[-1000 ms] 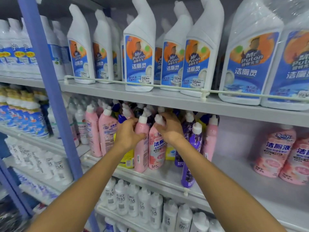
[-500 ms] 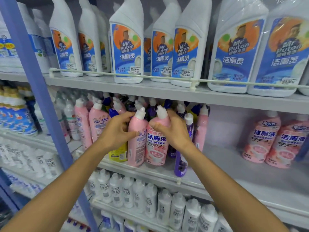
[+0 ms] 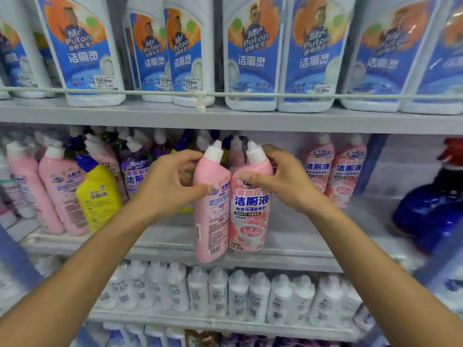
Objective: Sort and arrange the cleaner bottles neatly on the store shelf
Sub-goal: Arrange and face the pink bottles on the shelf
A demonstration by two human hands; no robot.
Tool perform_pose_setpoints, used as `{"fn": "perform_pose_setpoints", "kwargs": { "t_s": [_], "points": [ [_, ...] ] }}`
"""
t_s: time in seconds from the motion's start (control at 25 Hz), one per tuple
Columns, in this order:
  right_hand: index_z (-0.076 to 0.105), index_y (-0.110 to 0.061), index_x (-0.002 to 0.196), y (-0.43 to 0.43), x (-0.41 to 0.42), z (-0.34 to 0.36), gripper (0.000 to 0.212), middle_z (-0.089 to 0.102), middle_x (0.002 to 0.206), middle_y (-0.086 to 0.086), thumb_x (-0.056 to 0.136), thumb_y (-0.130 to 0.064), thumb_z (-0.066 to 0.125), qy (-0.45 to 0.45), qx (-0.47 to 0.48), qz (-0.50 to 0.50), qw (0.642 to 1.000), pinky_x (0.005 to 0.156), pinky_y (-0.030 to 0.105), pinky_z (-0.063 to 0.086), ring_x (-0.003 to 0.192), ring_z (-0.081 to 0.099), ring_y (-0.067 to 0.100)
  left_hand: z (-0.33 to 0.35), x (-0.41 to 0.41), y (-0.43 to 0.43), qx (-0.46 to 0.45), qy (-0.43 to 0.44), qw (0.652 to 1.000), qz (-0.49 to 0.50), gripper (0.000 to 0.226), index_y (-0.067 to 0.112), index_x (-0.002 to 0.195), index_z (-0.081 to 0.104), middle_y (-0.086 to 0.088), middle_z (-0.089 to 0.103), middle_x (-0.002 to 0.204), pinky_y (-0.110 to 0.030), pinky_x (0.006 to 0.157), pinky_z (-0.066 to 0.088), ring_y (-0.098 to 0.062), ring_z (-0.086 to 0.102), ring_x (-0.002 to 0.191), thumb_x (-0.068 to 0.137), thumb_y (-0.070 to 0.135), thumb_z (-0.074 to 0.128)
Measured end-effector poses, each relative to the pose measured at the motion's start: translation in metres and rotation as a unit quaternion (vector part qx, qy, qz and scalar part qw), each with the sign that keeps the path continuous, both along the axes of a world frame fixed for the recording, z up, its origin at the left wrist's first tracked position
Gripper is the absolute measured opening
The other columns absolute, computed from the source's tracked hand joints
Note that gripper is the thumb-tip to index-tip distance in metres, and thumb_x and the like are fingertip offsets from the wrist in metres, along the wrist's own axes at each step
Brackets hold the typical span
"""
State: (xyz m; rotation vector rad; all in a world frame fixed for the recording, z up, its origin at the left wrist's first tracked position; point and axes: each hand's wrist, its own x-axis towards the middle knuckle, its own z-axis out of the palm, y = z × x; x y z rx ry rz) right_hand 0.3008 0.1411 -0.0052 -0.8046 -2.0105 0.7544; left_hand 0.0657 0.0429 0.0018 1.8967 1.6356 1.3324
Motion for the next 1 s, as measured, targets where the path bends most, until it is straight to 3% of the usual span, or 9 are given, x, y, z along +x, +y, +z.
{"fn": "perform_pose_setpoints", "kwargs": {
  "t_s": [0.12, 0.2, 0.28, 0.4, 0.56, 0.68, 0.8, 0.88, 1.0],
  "points": [
    [0.065, -0.015, 0.115, 0.018, 0.05, -0.003, 0.048, 0.072, 0.095, -0.005, 0.078, -0.036, 0.087, 0.0, -0.009, -0.033, 0.999, 0.063, 0.023, 0.055, 0.08, 0.071, 0.004, -0.009, 0.052, 0.033, 0.006, -0.022, 1.0, -0.016, 0.056, 0.023, 0.122, 0.061, 0.009, 0.072, 0.102, -0.018, 0.065, 0.057, -0.007, 0.071, 0.074, 0.075, 0.007, 0.087],
    [0.065, -0.01, 0.113, 0.033, 0.077, -0.004, 0.046, 0.074, 0.098, 0.003, 0.079, -0.031, 0.087, 0.0, -0.017, -0.054, 0.998, 0.069, 0.032, 0.06, 0.086, 0.074, 0.012, -0.015, 0.081, 0.059, 0.012, -0.033, 0.999, -0.028, 0.054, 0.028, 0.117, 0.06, 0.013, 0.072, 0.098, -0.016, 0.067, 0.056, 0.002, 0.071, 0.074, 0.073, 0.009, 0.087],
    [0.065, -0.007, 0.111, 0.048, 0.099, -0.013, 0.046, 0.074, 0.101, 0.011, 0.078, -0.031, 0.087, -0.004, -0.035, -0.063, 0.997, 0.08, 0.044, 0.061, 0.091, 0.073, 0.025, -0.023, 0.105, 0.083, 0.015, -0.038, 0.999, -0.016, 0.051, 0.025, 0.113, 0.064, 0.013, 0.074, 0.094, -0.026, 0.074, 0.06, 0.0, 0.071, 0.078, 0.068, 0.02, 0.088],
    [0.067, -0.016, 0.109, 0.067, 0.118, -0.031, 0.051, 0.074, 0.101, 0.006, 0.073, -0.045, 0.088, 0.01, -0.059, -0.081, 0.995, 0.082, 0.048, 0.061, 0.093, 0.072, 0.024, -0.04, 0.132, 0.108, -0.003, -0.056, 0.998, 0.006, 0.056, 0.022, 0.118, 0.063, 0.013, 0.07, 0.096, -0.028, 0.073, 0.057, -0.001, 0.067, 0.078, 0.069, 0.018, 0.089],
    [0.059, -0.027, 0.125, 0.076, 0.129, -0.046, 0.065, 0.069, 0.109, -0.013, 0.07, -0.049, 0.087, 0.001, -0.044, -0.081, 0.996, 0.083, 0.026, 0.057, 0.099, 0.068, 0.003, -0.051, 0.144, 0.118, 0.017, -0.025, 0.999, 0.023, 0.058, 0.027, 0.118, 0.059, 0.019, 0.063, 0.099, -0.026, 0.075, 0.055, 0.003, 0.062, 0.083, 0.069, 0.026, 0.091],
    [0.051, -0.022, 0.132, 0.069, 0.131, -0.075, 0.071, 0.067, 0.111, -0.014, 0.074, -0.034, 0.09, 0.033, -0.07, -0.1, 0.992, 0.076, 0.013, 0.053, 0.096, 0.065, -0.009, -0.048, 0.123, 0.128, -0.087, -0.031, 0.991, -0.094, 0.075, 0.032, 0.135, 0.05, 0.019, 0.061, 0.122, -0.018, 0.087, 0.053, 0.004, 0.062, 0.105, 0.073, 0.019, 0.09],
    [0.054, -0.016, 0.129, 0.071, 0.135, -0.091, 0.067, 0.071, 0.11, -0.008, 0.074, -0.036, 0.089, 0.05, -0.078, -0.104, 0.99, 0.081, 0.02, 0.055, 0.097, 0.068, -0.004, -0.063, 0.114, 0.14, -0.178, -0.107, 0.953, -0.22, 0.084, 0.03, 0.143, 0.045, 0.005, 0.062, 0.137, -0.031, 0.102, 0.053, -0.01, 0.062, 0.124, 0.075, 0.003, 0.087],
    [0.056, -0.016, 0.129, 0.076, 0.147, -0.088, 0.066, 0.073, 0.113, -0.004, 0.074, -0.035, 0.088, 0.058, -0.096, -0.088, 0.99, 0.086, 0.027, 0.059, 0.103, 0.071, 0.006, -0.077, 0.128, 0.15, -0.146, -0.146, 0.959, -0.197, 0.088, 0.034, 0.137, 0.047, 0.0, 0.061, 0.136, -0.039, 0.098, 0.057, -0.019, 0.063, 0.123, 0.066, 0.014, 0.094],
    [0.058, -0.019, 0.13, 0.088, 0.179, -0.085, 0.06, 0.075, 0.114, -0.003, 0.078, -0.029, 0.087, 0.067, -0.106, -0.093, 0.988, 0.089, 0.035, 0.061, 0.106, 0.072, 0.012, -0.086, 0.173, 0.163, -0.075, -0.126, 0.982, -0.117, 0.098, 0.036, 0.131, 0.046, 0.008, 0.059, 0.124, -0.035, 0.082, 0.061, -0.018, 0.063, 0.107, 0.048, 0.04, 0.098]
  ]
}}
